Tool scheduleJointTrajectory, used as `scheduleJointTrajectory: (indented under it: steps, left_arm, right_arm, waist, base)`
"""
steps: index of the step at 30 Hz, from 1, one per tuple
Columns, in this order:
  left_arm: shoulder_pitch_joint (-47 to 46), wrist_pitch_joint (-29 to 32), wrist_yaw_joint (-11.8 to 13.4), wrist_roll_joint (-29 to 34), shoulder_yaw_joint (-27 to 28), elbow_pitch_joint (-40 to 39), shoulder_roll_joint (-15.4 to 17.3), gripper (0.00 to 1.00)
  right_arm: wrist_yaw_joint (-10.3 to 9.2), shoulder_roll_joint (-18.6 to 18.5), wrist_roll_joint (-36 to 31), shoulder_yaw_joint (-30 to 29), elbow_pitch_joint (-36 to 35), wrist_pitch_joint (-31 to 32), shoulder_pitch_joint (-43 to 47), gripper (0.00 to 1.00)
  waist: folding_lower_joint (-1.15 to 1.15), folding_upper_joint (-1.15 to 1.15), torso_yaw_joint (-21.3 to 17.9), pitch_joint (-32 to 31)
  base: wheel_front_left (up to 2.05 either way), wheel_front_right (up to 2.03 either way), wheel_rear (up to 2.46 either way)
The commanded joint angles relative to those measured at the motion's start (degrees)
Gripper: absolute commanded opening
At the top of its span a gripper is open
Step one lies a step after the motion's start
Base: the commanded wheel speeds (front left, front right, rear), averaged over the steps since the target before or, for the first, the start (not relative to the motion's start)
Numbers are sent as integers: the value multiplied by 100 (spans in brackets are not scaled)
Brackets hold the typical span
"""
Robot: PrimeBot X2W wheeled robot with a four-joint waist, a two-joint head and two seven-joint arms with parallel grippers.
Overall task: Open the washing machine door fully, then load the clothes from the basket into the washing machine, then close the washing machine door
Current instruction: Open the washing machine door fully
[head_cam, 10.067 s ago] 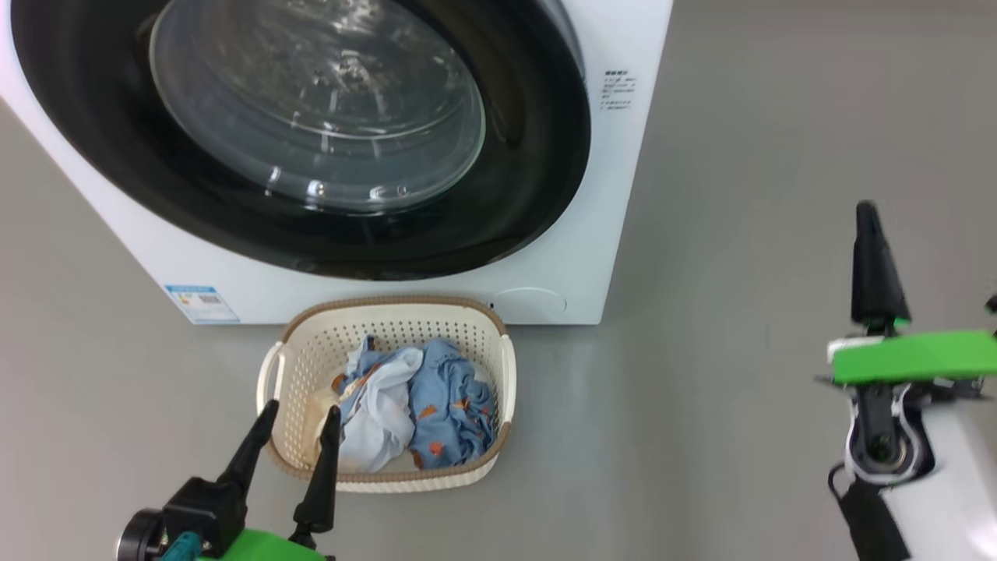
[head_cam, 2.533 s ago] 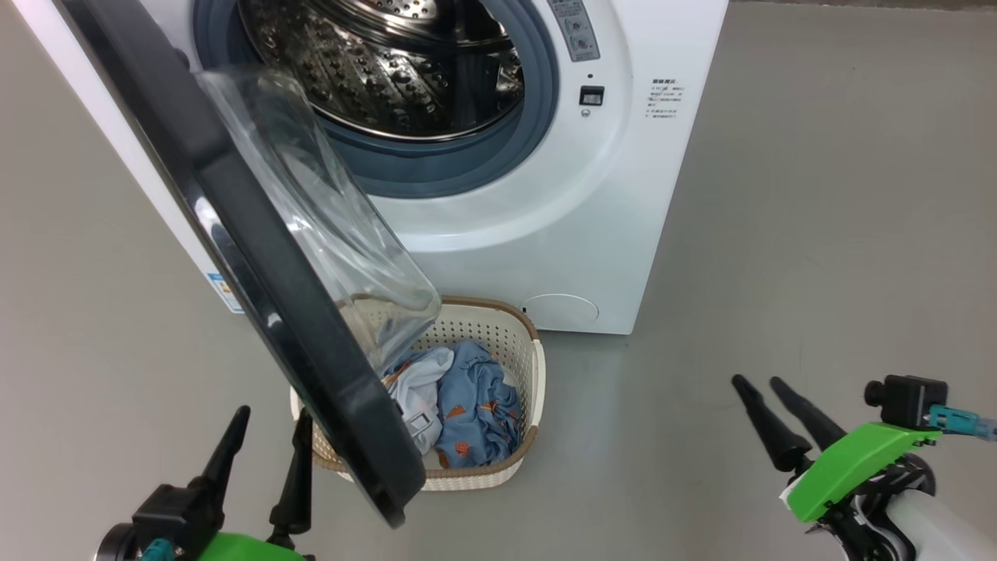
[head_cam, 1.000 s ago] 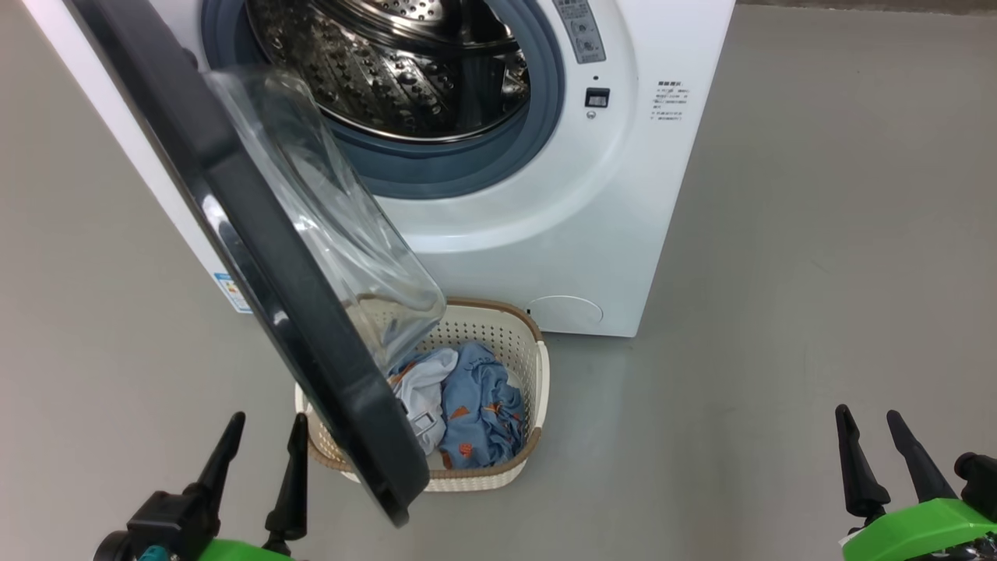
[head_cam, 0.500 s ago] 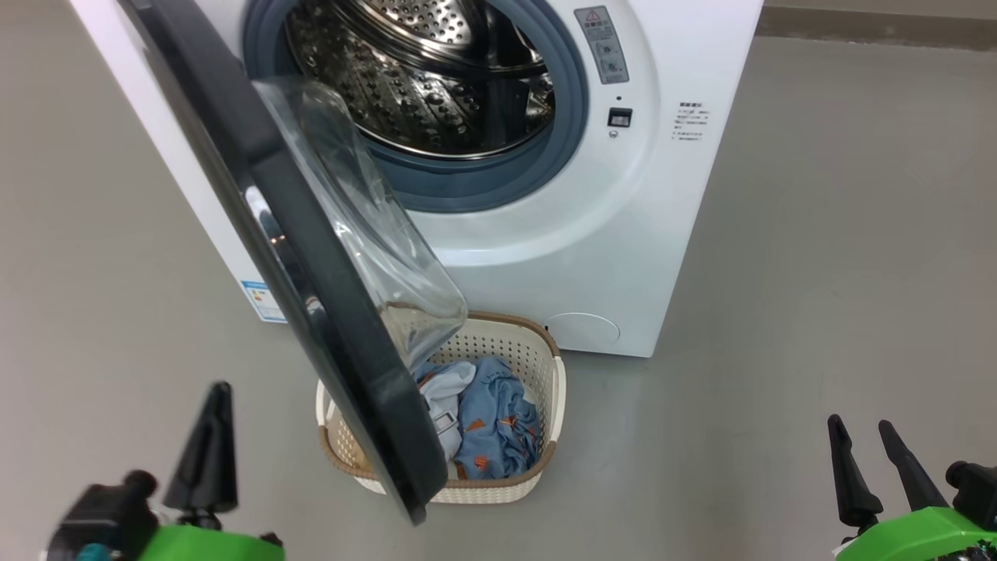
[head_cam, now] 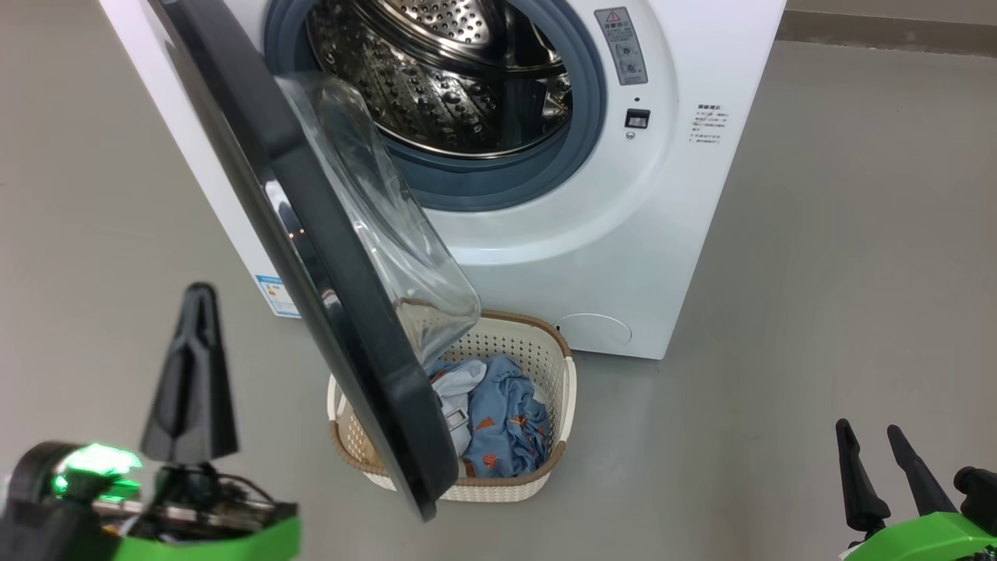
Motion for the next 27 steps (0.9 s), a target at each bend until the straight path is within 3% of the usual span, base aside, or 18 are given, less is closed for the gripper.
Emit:
scheduleJointTrajectory:
  steps: [1,10,17,27]
  left_arm:
    - [-180,-29,6,25,91,-267,38,0]
    - [-95,403,3,153,-1392,-956,38,0]
    - [-91,464,-4,6,-2162,-104,36,0]
    - [-206,274,47,-339,-2392,1288,23,0]
  right_arm:
    - [17,-104,-62,110,-151,-69,1,100]
    - [17,-104,-70,124,-188,-69,-46,100]
    - [17,-117,-67,150,-201,-69,-113,100]
    - [17,-135,-53,172,-228,-69,-153,100]
  waist:
    - [0,0,-6,4]
    - [0,0,-63,81]
    - [0,0,-110,161]
    - [0,0,-130,250]
  base:
    - [0,0,0]
    - [0,0,0]
    - [0,0,0]
    - [0,0,0]
